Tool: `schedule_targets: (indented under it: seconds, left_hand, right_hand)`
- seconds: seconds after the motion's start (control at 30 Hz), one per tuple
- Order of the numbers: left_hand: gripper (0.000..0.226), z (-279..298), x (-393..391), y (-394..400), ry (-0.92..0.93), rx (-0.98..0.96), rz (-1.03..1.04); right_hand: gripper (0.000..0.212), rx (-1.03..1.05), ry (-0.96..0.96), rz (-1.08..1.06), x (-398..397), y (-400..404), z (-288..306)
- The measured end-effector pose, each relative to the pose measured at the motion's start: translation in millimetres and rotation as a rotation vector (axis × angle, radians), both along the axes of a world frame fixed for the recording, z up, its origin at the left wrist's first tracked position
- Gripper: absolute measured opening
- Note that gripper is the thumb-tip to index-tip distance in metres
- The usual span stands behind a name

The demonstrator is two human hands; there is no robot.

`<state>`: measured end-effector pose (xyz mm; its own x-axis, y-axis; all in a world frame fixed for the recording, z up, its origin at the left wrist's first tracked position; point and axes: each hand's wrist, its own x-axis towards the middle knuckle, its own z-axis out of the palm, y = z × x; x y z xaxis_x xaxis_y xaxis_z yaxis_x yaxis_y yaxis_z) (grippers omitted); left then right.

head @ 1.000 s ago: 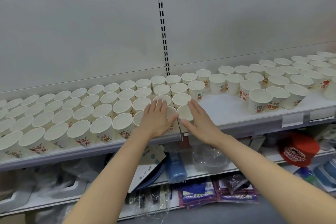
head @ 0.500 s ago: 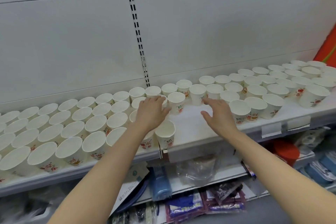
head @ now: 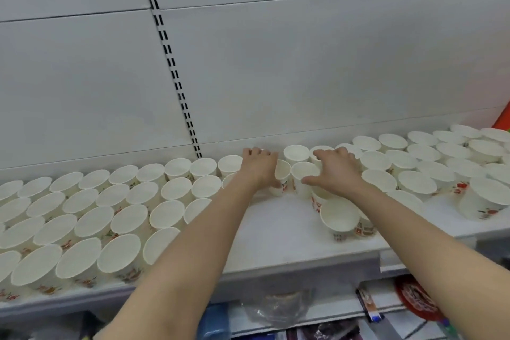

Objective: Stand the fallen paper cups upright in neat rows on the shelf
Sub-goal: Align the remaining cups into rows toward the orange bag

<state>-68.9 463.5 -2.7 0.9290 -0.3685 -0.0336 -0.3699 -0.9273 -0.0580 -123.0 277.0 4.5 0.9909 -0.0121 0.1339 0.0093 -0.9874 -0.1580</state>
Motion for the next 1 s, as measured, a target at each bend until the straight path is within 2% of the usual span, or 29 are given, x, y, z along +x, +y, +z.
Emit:
schedule_targets:
  seconds: [0.2,0.4,0.53,0.63,0.7,0.87,1.0]
  left_hand:
    - [0.084,-3.8,-8.2,1.8,-0.002,-0.125,0.034]
    - [0.072,16.0,-21.0,28.6,0.034,-0.425,0.091]
    - [0.06,33.4,-31.7,70.8,0.087,-0.668,0.096]
    - [0.051,43.2,-51.6,97.0,0.181,-0.797,0.057]
    - [0.055,44.4,-61.6,111.3,0.19,-0.834,0.094]
    - [0.063,40.2,-75.4,125.0,0.176,-0.826,0.152]
    - [0.067,37.9,-85.2,122.6,0.164,-0.836,0.125]
  right_hand:
    - [0.08,-0.121,0.061,0.022,16.5,5.5,-14.4]
    - [0.073,-0.083,0.091,-0.017,22.7,9.3,-17.0]
    - [0.071,0.021,0.05,-0.02,16.6,13.1,-11.6]
    - [0.074,0.262,0.018,0.1,10.2,21.9,-8.5]
    - [0.074,0.373,0.05,0.194,6.9,34.8,-8.4]
    - [0.052,0.314,0.12,0.218,12.5,70.2,-16.5]
    - [0.047,0.338,0.116,0.227,19.4,79.9,-28.2]
